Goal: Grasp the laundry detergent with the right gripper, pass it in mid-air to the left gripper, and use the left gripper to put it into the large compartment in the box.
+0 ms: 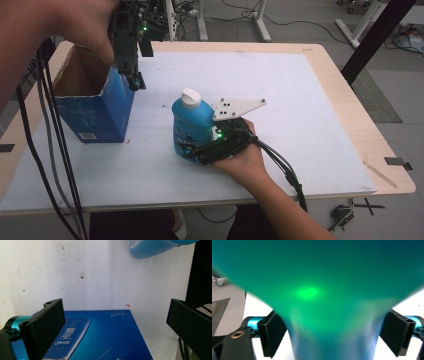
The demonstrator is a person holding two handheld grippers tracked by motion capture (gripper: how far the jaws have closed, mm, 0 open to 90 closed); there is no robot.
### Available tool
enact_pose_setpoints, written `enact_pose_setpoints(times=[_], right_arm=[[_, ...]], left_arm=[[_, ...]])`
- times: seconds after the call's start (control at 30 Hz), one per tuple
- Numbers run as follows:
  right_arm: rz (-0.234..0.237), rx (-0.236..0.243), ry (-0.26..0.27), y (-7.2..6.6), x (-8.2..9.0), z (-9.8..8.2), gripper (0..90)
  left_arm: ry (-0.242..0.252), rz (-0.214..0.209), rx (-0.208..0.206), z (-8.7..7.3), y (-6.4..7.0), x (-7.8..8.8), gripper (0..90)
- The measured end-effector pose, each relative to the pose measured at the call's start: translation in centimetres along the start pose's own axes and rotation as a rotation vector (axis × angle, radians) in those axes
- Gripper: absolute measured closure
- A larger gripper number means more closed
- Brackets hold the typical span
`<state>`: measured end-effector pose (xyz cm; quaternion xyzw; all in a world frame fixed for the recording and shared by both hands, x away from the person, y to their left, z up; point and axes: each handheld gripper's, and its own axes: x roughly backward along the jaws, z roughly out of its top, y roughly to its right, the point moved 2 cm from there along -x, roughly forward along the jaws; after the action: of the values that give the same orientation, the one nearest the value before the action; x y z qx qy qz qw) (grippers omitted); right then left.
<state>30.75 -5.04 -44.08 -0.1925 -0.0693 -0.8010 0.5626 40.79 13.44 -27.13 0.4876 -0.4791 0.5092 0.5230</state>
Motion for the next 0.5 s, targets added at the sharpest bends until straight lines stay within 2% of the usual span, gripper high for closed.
enact_pose_setpoints(times=[0.17, 0.2, 0.23, 0.5], right_arm=[[-0.012, 0.003, 0.000, 0.02, -0.12, -0.05, 19.8], [-0.010, 0.005, -0.001, 0.04, -0.11, -0.07, 24.8], [-0.007, 0.011, 0.003, 0.06, -0.07, -0.06, 25.9], [-0.008, 0.012, 0.017, -0.05, -0.07, 0.02, 28.3]], left_arm=[[0.002, 0.003, 0.003, -0.11, -0.04, -0.05, 1.8], [0.001, 0.002, 0.003, -0.12, -0.04, -0.06, 1.8], [-0.001, 0.002, 0.003, -0.13, -0.06, -0.05, 1.7], [-0.001, 0.000, 0.004, -0.17, -0.06, -0.08, 1.8]])
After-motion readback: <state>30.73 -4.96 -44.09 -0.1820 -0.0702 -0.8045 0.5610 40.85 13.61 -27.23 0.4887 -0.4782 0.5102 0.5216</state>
